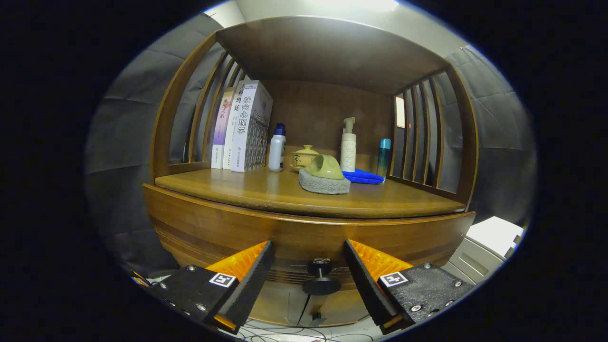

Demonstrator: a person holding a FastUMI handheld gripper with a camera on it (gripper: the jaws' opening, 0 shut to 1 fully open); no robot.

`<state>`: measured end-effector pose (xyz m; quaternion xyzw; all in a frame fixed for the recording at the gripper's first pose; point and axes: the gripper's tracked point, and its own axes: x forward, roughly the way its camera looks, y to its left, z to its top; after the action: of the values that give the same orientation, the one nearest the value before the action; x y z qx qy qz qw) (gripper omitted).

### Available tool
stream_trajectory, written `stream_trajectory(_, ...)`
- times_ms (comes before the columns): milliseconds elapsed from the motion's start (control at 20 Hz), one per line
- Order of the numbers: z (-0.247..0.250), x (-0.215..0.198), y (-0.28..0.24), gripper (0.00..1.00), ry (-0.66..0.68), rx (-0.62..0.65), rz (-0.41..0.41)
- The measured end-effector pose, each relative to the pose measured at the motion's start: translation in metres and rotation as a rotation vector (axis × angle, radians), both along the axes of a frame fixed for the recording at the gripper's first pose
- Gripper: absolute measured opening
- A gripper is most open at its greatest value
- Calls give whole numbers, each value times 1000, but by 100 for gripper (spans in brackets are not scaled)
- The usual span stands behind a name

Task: Pull open the drawer, take out the items inside it, and place them on the countertop above the cabinet.

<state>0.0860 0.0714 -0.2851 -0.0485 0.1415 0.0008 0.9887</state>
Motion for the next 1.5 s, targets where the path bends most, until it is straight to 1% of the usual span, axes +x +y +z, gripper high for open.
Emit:
stream_trajectory(150,-3,9,2,94,5,11,-1)
stream_trajectory(300,-4,8,0,93,19,40,4)
stream_trajectory(350,3,7,1,93,16,54,30)
stream_trajectory(550,65,-5,-23,95,-56,51,76)
stream_trajectory(700,123,-21,-48,95,-82,33,59)
stream_trajectory(800,163,-31,-54,95,-104,30,74)
stream_trajectory(900,198,-44,-69,95,-121,-20,67)
stream_trajectory(1000,225,-56,-72,95,-138,-50,73)
stream_trajectory(1100,243,-71,-70,95,-123,-30,72)
stream_trajectory(1200,262,-84,-71,95,-143,1,53)
stream_trajectory(1350,275,-98,-75,95,-159,-29,12)
stream_trajectory(1500,296,-107,-67,95,-197,-25,-10)
